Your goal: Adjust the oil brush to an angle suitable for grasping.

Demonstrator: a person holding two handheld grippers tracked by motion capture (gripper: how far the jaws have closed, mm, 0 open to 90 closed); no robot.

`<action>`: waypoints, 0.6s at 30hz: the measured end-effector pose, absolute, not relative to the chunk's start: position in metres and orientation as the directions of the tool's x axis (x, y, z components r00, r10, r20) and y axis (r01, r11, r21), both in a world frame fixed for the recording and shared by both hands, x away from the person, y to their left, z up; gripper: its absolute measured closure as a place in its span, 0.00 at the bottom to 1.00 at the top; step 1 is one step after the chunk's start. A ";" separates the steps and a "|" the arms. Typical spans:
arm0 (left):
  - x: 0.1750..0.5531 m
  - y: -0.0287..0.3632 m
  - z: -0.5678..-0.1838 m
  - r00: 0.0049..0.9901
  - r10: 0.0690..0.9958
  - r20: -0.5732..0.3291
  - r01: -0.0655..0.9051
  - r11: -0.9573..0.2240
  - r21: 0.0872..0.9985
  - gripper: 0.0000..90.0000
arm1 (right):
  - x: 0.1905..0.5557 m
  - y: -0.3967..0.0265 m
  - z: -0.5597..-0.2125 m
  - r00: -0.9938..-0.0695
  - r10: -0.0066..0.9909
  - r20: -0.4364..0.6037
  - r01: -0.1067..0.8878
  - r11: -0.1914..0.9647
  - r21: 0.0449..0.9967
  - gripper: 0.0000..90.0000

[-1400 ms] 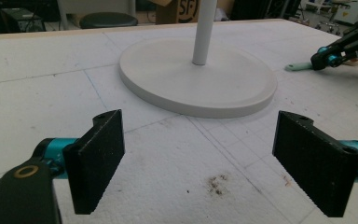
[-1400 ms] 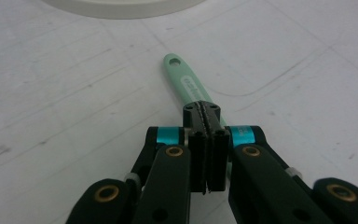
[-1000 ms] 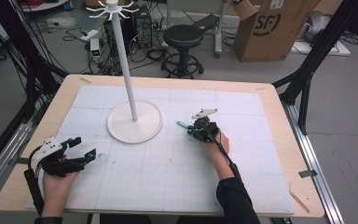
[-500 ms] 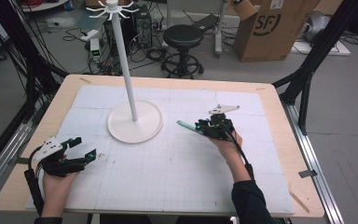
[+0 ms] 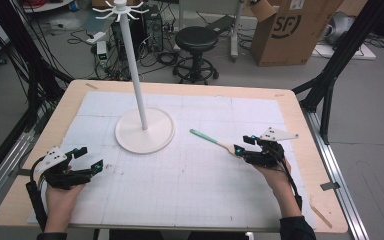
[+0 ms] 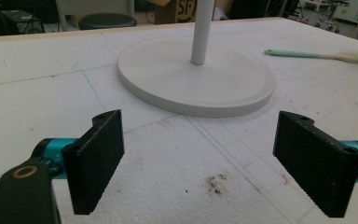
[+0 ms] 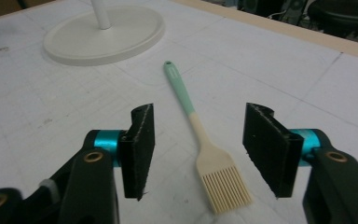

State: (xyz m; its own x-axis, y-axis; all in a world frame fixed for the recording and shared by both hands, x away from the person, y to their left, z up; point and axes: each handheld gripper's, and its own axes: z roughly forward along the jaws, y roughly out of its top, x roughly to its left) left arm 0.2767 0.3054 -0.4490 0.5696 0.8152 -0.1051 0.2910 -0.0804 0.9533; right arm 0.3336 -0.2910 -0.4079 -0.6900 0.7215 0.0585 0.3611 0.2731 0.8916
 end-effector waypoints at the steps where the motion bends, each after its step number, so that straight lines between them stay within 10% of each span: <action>1: 0.277 0.306 -0.449 0.568 0.816 -0.105 0.291 -0.080 0.953 0.19 | 0.326 -0.298 -0.411 -0.687 0.724 0.072 0.354 0.246 0.903 0.41; 18: 0.277 0.305 -0.449 0.570 0.816 -0.099 0.291 -0.087 0.953 0.18 | 0.307 -0.332 -0.428 -0.641 0.753 0.150 0.372 0.133 0.919 0.22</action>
State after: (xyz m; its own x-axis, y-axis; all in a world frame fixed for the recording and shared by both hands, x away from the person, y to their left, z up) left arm 0.2769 0.3050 -0.4490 0.5698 0.8158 -0.0991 0.2909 -0.0875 0.9528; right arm 0.3074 -0.3320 -0.4280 -0.6410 0.7527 0.1503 0.3717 0.1331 0.9188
